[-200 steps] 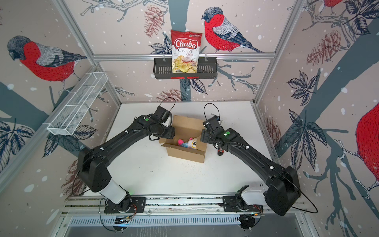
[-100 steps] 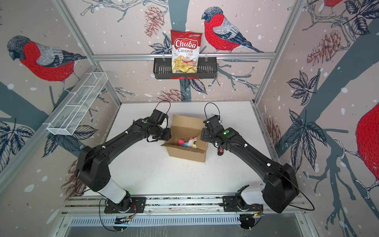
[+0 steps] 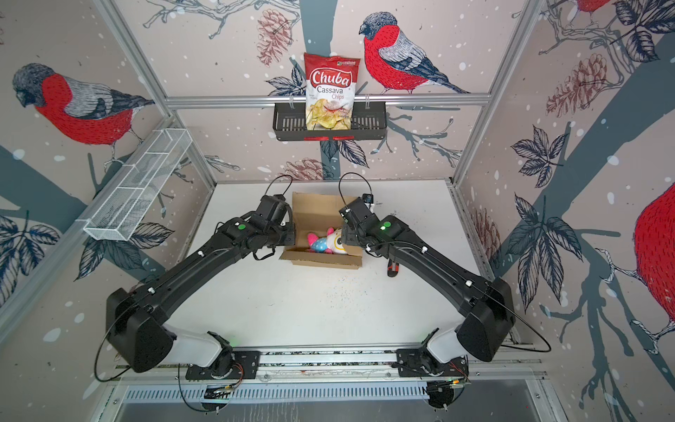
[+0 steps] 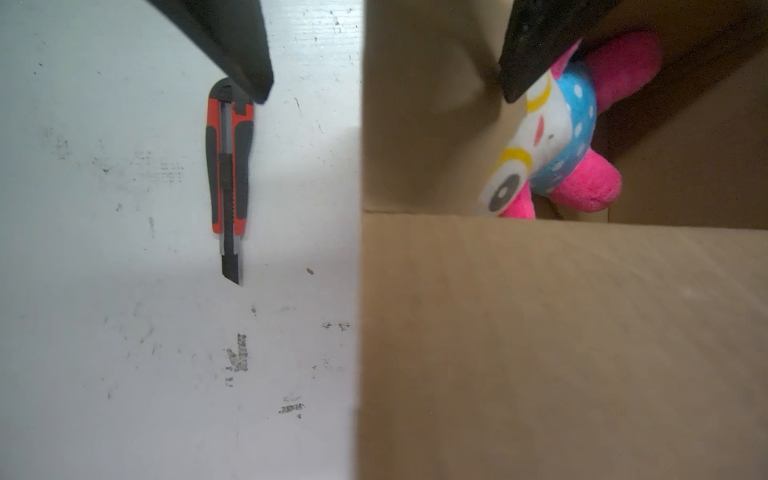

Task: Unpack the express box

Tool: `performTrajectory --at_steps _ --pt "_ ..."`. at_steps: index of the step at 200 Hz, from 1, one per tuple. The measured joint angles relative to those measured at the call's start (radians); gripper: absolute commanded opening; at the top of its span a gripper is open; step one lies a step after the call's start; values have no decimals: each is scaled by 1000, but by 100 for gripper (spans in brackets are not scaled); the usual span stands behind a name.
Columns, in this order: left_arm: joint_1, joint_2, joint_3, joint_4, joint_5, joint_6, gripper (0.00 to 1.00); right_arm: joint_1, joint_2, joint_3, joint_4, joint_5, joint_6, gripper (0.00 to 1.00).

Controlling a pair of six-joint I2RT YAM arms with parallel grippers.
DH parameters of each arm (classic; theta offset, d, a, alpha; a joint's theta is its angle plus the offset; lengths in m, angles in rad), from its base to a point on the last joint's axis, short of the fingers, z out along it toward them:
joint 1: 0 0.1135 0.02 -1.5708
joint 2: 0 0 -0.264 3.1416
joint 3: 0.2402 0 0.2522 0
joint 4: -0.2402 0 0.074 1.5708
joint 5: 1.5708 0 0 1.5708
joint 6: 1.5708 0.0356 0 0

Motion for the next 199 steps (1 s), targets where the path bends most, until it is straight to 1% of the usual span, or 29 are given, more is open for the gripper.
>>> performTrajectory --at_steps 28,73,92,155,199 --pt "-28 16 5 -21 -84 -19 16 47 74 90 -34 38 -1 88" --pt "-58 29 16 -31 -174 -40 15 69 205 177 -121 100 4 91" --pt "-61 30 21 -31 -184 -47 15 74 233 184 -142 119 21 92" --pt "-65 35 23 -31 -208 -47 15 74 292 203 -165 143 25 92" --pt "-65 51 10 -30 -225 -48 15 81 271 224 -215 184 47 91"
